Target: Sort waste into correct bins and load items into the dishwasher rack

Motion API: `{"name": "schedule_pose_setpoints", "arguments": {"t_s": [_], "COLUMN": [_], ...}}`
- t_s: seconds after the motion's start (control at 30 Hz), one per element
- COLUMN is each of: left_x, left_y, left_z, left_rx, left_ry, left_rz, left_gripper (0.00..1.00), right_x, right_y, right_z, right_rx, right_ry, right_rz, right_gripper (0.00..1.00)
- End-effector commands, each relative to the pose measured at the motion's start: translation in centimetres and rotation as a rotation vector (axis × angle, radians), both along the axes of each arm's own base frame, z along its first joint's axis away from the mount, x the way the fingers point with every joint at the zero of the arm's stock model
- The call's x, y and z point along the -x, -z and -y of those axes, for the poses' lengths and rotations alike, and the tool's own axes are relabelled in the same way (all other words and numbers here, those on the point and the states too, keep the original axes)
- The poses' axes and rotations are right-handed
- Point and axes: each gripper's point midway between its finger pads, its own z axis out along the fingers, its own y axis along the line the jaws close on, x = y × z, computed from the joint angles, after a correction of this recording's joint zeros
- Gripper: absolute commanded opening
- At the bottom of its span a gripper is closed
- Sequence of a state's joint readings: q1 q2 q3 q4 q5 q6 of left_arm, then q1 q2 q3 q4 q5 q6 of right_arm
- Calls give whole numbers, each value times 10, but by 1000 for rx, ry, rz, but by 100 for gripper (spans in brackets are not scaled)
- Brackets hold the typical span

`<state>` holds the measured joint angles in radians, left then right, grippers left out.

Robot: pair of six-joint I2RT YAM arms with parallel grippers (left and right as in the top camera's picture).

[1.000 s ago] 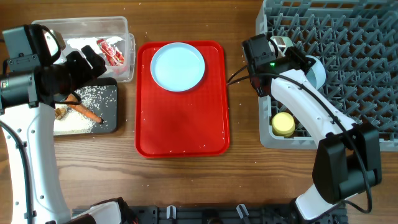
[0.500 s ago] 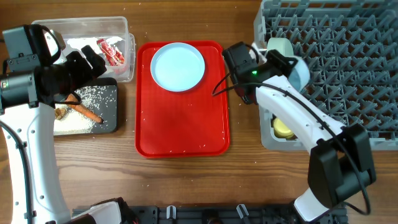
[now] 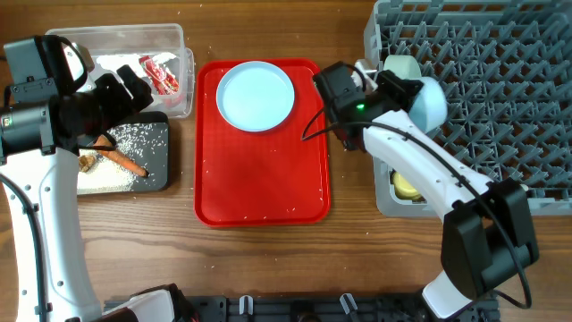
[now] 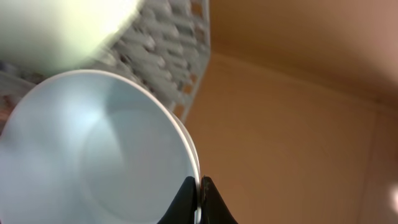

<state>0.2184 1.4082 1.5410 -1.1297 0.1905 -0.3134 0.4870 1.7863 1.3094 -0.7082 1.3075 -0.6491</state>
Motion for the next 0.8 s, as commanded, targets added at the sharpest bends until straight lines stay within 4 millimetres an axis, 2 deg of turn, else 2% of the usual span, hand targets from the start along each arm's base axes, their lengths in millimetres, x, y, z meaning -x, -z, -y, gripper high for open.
{"name": "schedule_pose_setpoints", "arguments": {"t_s": [0.0,0.1,0.2,0.37,0.43,0.53,0.6,0.67,0.7,0.73,0.77], "left_x": [-1,-1,-1,-1,-1,-1,-1,-1,-1,-1,-1], "left_y": [-3,-3,-3,-3,-3,-3,-3,-3,-3,-3,-3], "left_z": [-3,-3,-3,-3,-3,-3,-3,-3,-3,-3,-3], "left_rx": [-3,-3,-3,-3,-3,-3,-3,-3,-3,-3,-3], "left_ry": [-8,-8,-8,-8,-8,-8,-8,-8,-8,-8,-8], "left_rz": [9,9,9,10,9,9,10,9,10,9,9], "left_gripper": [100,100,100,100,100,100,100,100,100,100,100], "right_x": [2,1,1,23,28,28,27,27,27,27,25], "right_y": [-11,-8,3,45,54,58,58,58,57,57,57], "right_z": [20,21,18,14,11,8,8,8,8,6,2], "right_rx": [102,79,-19,-183,-235,-259,-256,-252,-245,-242,-245], "right_ry": [75,74,71,68,76,70,66,63,57,49,39], "right_rz": [24,29,62,-122,-146,-154,-158,-163,-174,-178,-172], "right_gripper": [4,4,4,4,4,20,24,41,45,56,75]}}
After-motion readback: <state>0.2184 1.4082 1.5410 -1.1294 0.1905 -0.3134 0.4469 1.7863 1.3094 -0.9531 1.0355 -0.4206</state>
